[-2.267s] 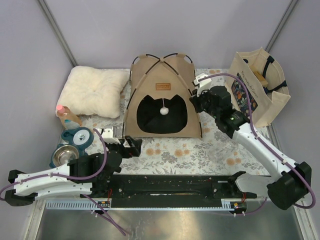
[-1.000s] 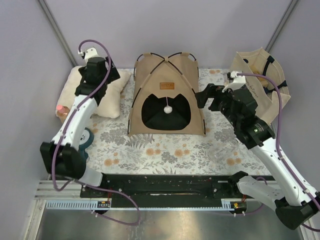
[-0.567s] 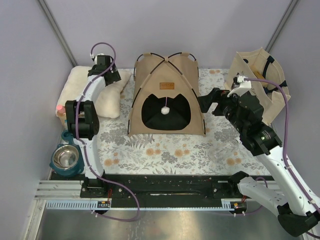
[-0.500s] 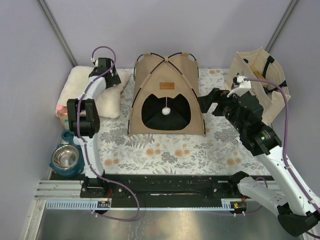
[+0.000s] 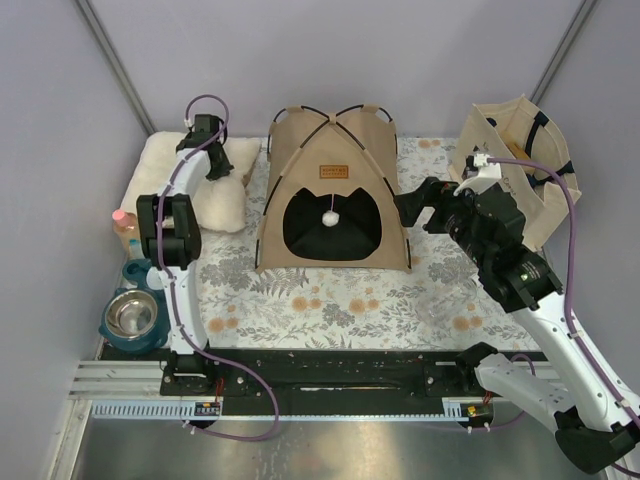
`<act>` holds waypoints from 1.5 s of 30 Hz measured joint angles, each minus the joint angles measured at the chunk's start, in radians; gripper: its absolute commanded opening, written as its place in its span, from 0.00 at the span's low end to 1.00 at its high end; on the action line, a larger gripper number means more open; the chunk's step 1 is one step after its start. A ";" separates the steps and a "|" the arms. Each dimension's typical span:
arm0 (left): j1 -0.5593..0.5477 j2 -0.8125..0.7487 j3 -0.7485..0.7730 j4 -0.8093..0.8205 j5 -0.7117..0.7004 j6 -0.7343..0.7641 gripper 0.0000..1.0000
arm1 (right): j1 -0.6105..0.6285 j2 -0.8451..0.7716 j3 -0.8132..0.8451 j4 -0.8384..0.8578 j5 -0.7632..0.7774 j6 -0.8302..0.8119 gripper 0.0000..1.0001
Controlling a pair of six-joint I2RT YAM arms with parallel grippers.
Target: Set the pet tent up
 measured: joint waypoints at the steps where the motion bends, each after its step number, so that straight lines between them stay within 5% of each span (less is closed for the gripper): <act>1: 0.000 -0.018 -0.015 0.011 0.009 0.006 0.00 | 0.000 -0.002 -0.003 0.001 0.000 0.002 1.00; 20: -0.029 -0.914 -0.403 0.362 0.399 -0.027 0.00 | -0.001 -0.050 -0.083 0.038 -0.035 0.048 0.99; 32: -0.033 -1.321 -0.493 0.163 0.474 -0.156 0.00 | -0.001 -0.081 -0.088 -0.019 -0.084 0.053 1.00; 45: -0.054 -1.615 -0.840 0.260 0.695 -0.476 0.00 | -0.001 -0.147 -0.058 -0.103 -0.180 0.101 0.99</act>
